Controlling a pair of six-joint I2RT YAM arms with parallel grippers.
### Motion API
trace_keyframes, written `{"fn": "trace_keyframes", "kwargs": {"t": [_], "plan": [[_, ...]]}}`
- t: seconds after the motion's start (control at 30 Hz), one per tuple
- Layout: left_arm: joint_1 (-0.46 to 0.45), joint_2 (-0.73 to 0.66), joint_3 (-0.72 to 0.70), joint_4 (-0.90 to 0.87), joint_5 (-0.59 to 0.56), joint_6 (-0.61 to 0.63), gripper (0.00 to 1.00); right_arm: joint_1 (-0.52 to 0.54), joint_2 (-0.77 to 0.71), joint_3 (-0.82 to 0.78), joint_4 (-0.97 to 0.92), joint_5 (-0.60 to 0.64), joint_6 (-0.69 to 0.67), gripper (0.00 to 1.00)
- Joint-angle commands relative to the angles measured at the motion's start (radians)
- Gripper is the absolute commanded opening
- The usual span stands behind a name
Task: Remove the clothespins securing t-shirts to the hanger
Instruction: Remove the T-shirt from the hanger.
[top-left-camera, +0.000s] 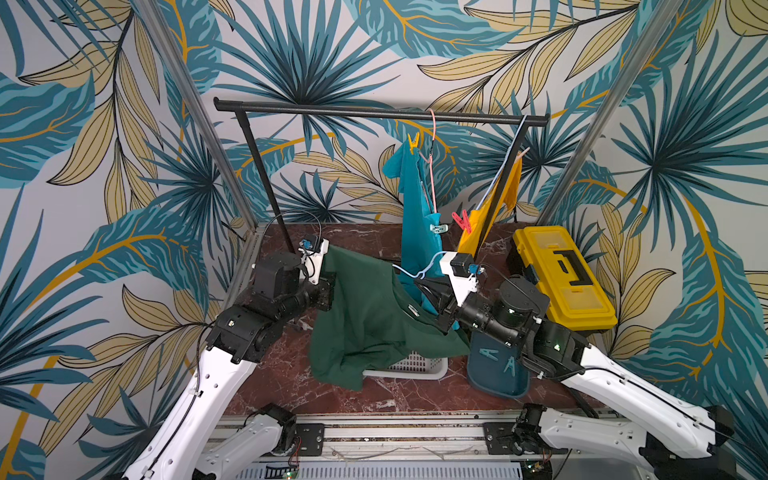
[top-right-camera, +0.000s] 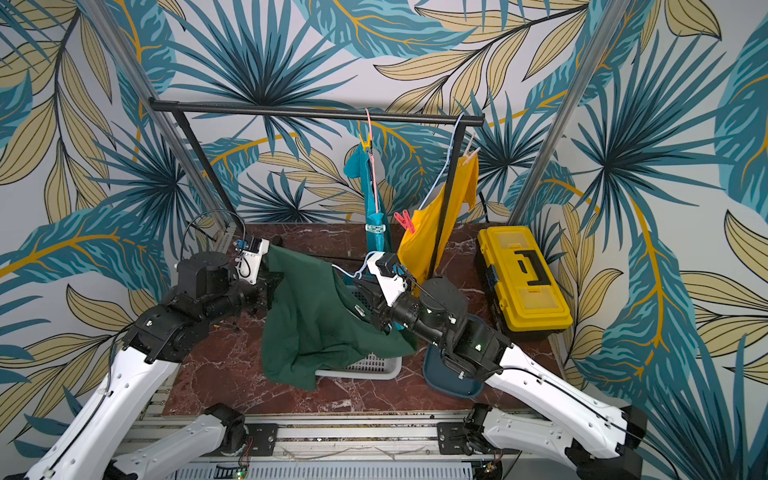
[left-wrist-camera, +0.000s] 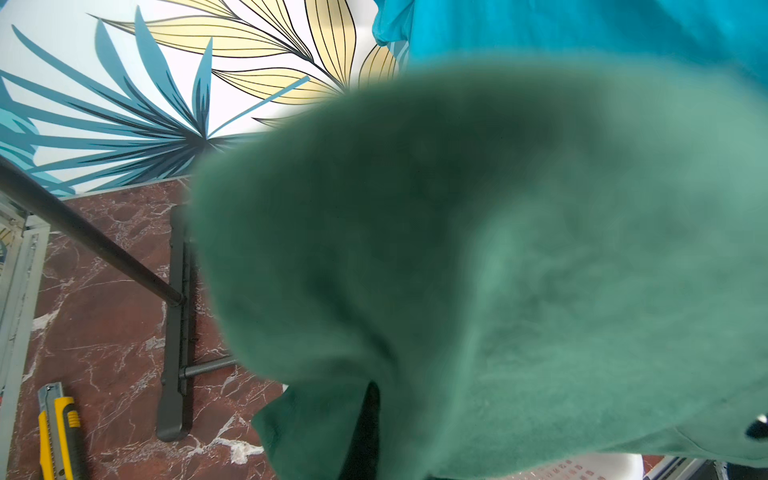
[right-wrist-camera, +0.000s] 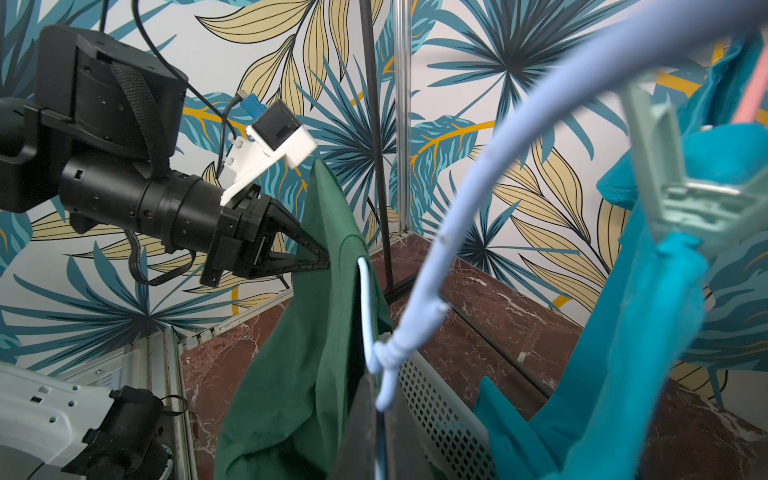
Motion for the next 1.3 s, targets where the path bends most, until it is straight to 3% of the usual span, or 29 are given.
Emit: {"fn": "trace_keyframes", "kwargs": {"t": [0.0,0.2,0.4,0.57,0.73,0.9,1.03,1.17,1.27], "plan": [[0.01,-0.023,0.015,0.027,-0.027,0.014,0.0,-0.004,-0.036,-0.037,-0.01,0.003,0.02,0.0],[0.013,-0.026,0.078,0.027,-0.075,0.005,0.0,-0.004,-0.074,-0.092,-0.084,-0.014,0.028,0.0],[0.031,-0.01,0.15,0.037,-0.257,-0.01,0.0,-0.004,-0.17,-0.17,-0.103,-0.041,0.037,0.0],[0.102,0.061,0.209,0.041,-0.299,-0.038,0.0,-0.004,-0.234,-0.207,-0.162,-0.079,0.037,0.0],[0.188,0.104,0.213,0.041,-0.331,-0.051,0.0,-0.004,-0.353,-0.26,-0.153,-0.041,0.05,0.0],[0.302,0.134,0.199,0.041,-0.29,-0.059,0.0,-0.004,-0.432,-0.288,-0.157,-0.019,0.043,0.0],[0.364,0.172,0.211,0.049,-0.259,-0.063,0.0,-0.004,-0.434,-0.285,-0.168,-0.074,0.034,0.0],[0.406,0.215,0.28,0.049,-0.201,-0.081,0.0,-0.004,-0.39,-0.259,-0.184,-0.132,0.027,0.0],[0.407,0.21,0.32,0.055,-0.094,-0.141,0.0,-0.003,-0.322,-0.22,-0.203,-0.172,0.009,0.0]]}}
